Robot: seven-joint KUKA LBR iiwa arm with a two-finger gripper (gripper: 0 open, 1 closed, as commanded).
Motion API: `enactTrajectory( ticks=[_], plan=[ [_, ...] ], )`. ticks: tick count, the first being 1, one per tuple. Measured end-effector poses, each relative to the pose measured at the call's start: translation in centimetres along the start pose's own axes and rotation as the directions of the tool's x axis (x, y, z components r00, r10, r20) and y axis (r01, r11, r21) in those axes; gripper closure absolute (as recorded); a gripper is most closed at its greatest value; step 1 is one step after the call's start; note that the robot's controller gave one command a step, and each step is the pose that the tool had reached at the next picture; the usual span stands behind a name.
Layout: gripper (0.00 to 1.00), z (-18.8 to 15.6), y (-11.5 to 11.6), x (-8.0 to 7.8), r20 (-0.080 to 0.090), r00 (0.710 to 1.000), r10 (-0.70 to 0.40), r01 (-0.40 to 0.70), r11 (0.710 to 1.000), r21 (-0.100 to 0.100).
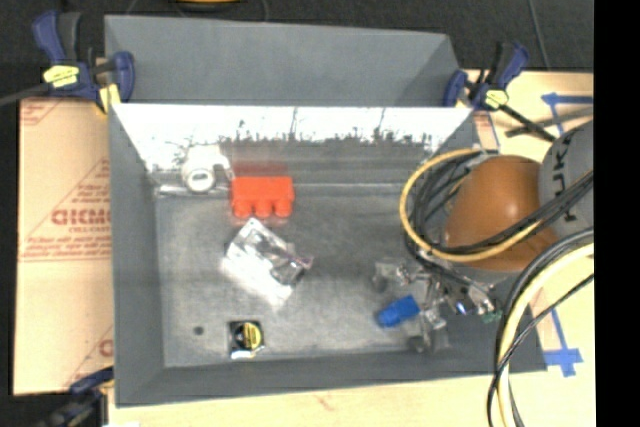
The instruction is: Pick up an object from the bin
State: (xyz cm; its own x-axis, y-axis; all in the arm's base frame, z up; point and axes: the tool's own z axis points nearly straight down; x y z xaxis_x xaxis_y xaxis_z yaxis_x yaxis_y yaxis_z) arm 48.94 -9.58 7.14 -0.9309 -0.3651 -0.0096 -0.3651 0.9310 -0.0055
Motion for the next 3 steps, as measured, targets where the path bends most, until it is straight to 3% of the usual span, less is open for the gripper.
enactTrajectory(
  ticks=[1,2,3],
  plan=[
    [1.00,0.0,0.0,0.0,0.000,1.000,-0.001,0.001,1.000,0.000],
    [1.00,-7.8,-0.2,-0.3,-0.002,1.000,0.001,-0.001,1.000,0.000],
    [1.00,-11.9,-0.4,-0.5,-0.003,1.000,0.003,-0.003,1.000,-0.001]
  ],
)
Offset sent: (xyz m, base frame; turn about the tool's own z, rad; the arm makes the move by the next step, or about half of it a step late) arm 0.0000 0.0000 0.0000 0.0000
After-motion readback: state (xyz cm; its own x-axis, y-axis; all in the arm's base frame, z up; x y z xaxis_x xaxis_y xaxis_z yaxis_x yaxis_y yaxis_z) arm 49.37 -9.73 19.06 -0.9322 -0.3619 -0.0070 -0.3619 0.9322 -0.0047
